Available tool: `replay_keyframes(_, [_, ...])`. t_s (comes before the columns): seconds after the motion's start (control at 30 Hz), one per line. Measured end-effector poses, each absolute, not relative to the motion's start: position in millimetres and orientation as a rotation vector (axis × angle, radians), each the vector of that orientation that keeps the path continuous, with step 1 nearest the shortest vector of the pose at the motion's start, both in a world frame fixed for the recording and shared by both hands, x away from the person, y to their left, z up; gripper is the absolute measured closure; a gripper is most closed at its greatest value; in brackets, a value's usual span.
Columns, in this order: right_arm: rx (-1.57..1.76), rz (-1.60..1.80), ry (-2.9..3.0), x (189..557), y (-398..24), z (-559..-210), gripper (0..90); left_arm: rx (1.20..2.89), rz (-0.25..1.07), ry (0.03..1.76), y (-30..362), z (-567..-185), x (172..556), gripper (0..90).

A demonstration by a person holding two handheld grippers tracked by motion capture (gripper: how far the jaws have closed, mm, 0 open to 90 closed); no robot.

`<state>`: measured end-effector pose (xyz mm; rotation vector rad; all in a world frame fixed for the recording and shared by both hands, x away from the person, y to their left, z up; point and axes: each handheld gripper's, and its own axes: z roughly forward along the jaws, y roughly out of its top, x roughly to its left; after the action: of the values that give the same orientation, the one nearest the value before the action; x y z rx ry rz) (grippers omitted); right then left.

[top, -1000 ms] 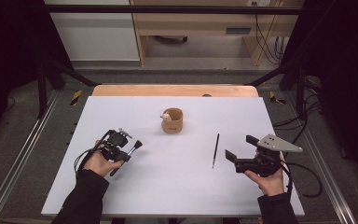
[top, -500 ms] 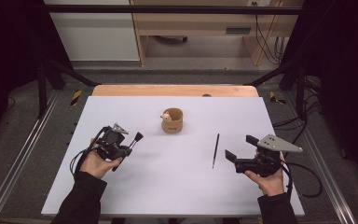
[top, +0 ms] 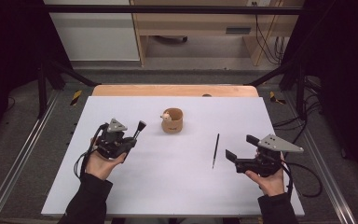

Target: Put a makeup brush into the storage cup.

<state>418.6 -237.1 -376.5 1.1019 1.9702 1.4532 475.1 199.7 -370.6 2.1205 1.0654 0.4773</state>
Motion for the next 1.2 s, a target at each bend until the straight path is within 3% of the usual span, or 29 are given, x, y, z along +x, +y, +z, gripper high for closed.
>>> replay_keyframes(0.43, [1.104, 1.455, 1.967, 419, -236, -377, 4.0, 1.957, 0.535, 1.038, 188, -362, 476, 78.9])
replay_keyframes(1.2, [1.104, 1.460, 1.964, 419, -238, -376, 4.0, 1.809, 0.573, 0.991, 155, -347, 496, 78.9])
